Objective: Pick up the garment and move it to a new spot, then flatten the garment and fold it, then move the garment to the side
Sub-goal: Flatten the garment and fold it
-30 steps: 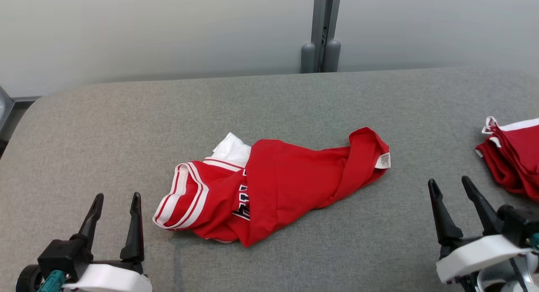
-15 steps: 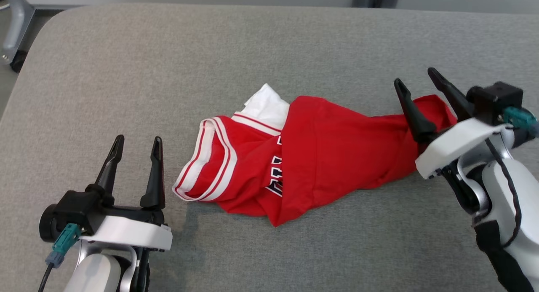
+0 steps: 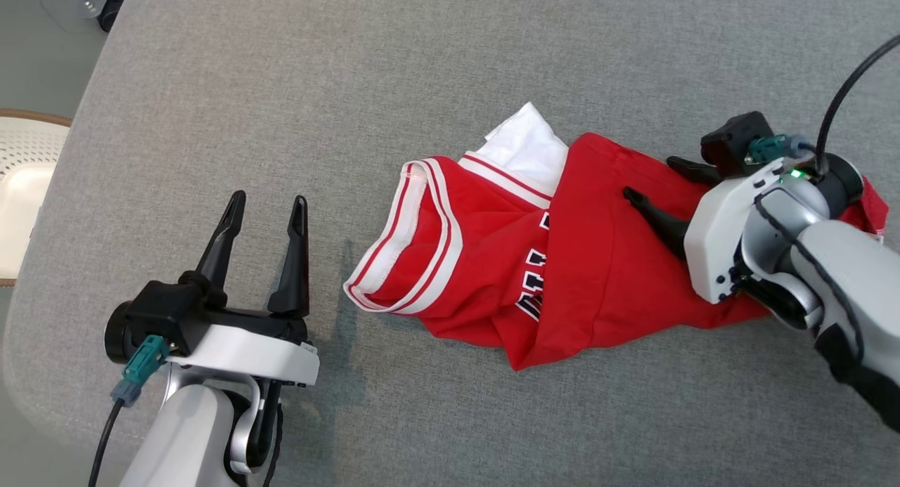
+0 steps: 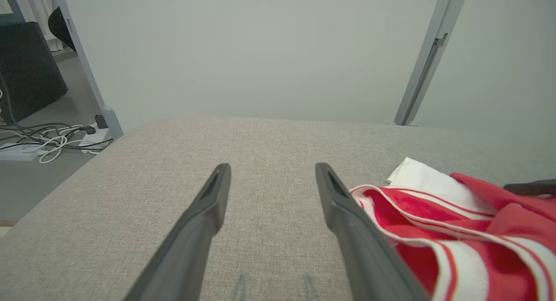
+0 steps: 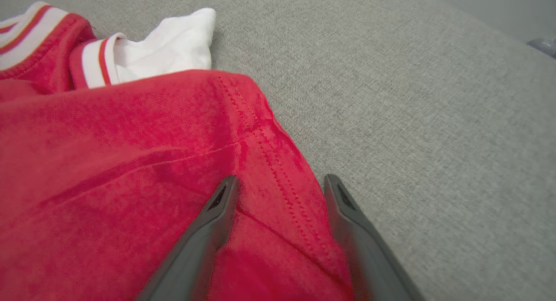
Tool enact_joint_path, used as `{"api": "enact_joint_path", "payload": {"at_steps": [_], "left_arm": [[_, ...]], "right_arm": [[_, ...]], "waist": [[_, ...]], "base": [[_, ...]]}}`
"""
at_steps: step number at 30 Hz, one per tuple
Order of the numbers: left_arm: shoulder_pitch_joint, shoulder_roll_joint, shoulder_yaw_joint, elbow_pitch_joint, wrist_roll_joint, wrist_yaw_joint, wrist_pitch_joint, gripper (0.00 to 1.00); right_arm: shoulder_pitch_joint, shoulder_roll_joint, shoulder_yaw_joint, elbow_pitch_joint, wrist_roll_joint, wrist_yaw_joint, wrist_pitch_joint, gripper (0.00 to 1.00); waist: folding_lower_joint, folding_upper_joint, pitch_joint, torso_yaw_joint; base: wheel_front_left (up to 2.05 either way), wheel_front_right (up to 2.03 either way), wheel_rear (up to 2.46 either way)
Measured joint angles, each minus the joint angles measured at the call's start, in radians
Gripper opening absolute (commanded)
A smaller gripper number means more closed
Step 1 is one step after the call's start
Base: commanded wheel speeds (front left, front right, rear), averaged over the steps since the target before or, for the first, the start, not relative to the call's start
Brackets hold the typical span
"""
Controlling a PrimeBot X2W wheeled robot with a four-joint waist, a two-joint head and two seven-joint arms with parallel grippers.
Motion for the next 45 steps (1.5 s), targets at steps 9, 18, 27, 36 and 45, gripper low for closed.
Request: {"api": "enact_joint_path", "payload": {"at_steps": [9, 18, 27, 36, 45], "left_arm": [[0.0, -0.03, 0.039, 0.003, 0.03, -0.029, -0.001, 1.0], [0.02, -0.041, 0.08, 0.007, 0.058, -0.043, -0.001, 1.0], [0.072, -0.028, 0.116, 0.006, 0.072, -0.047, -0.001, 1.0], [0.122, -0.007, 0.132, -0.01, 0.072, -0.038, 0.002, 1.0], [0.137, 0.009, 0.136, -0.045, 0.071, -0.024, 0.028, 1.0]], "right_arm": [[-0.082, -0.054, 0.137, 0.028, 0.13, 0.0, -0.036, 0.0], [-0.159, -0.064, 0.132, 0.03, 0.147, 0.0, -0.218, 0.0], [0.015, -0.085, -0.036, -0.063, 0.115, 0.0, -0.41, 0.0], [0.513, -0.026, -0.378, -0.103, 0.111, 0.0, -0.457, 0.0], [0.693, 0.131, -0.469, -0.082, 0.093, 0.0, -0.451, 0.42]], "waist": [[0.0, 0.0, -0.006, -0.008], [0.0, 0.0, -0.042, -0.045], [0.0, 0.0, -0.1, -0.116], [0.0, 0.0, -0.16, -0.196], [0.0, 0.0, -0.17, -0.241]], "base": [[0.0, 0.0, 0.0], [0.0, 0.0, 0.0], [0.0, 0.0, 0.0], [0.0, 0.0, 0.0], [0.0, 0.0, 0.0]]}}
